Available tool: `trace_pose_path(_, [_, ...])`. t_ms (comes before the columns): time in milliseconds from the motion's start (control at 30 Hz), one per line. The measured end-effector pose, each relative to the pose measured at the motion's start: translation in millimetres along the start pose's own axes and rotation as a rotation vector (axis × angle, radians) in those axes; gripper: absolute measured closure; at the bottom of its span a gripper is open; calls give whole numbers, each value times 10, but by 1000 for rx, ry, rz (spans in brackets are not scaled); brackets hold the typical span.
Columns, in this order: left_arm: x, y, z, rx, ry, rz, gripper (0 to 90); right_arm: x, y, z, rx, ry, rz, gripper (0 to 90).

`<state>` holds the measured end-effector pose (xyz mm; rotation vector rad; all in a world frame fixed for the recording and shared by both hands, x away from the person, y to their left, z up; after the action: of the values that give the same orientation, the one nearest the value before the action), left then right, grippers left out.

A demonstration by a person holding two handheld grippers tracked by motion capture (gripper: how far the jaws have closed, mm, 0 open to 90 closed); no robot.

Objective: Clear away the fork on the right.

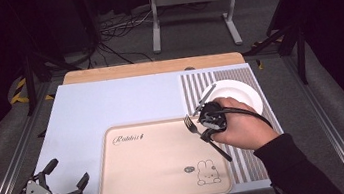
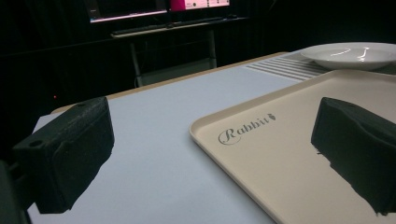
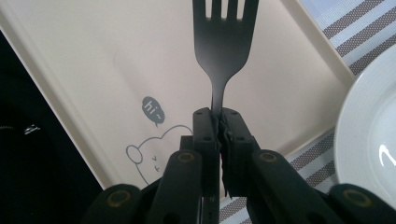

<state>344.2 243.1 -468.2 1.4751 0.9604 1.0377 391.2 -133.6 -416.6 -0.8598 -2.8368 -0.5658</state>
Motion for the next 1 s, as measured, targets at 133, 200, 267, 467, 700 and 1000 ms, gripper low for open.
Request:
trace_pose_path(133, [3, 0, -6, 4, -1, 6, 0, 27, 46, 30, -9, 7, 29, 863])
trace_pose_path(200, [1, 2, -3, 0, 0, 1, 0, 39, 61, 42, -11, 10, 36, 863])
trace_pose_path(267, [2, 2, -1, -1, -1, 3, 0, 49, 69, 61, -8, 12, 36, 864])
trace_pose_path(467, [0, 1, -6, 4, -3, 3, 0, 70, 97, 151, -1, 17, 45, 863])
trace_pose_path(700, [-1, 2, -5, 3, -6, 2, 0, 79, 97, 315, 20, 23, 69, 863])
trace_pose_path(1000, [-2, 3, -7, 3, -5, 0, 0, 74, 57, 473, 57, 35, 117, 863])
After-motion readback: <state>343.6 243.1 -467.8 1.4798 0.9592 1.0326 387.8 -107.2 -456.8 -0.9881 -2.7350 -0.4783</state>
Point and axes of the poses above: each handheld gripper's, and its own axes: z roughly forward along the jaws, y roughly out of its top, x roughly to its left, the point moved 10 cm from there along z, roughly forward along the jaws, and after that the axes turned 12 degrees about y, right-handed, at the moved point
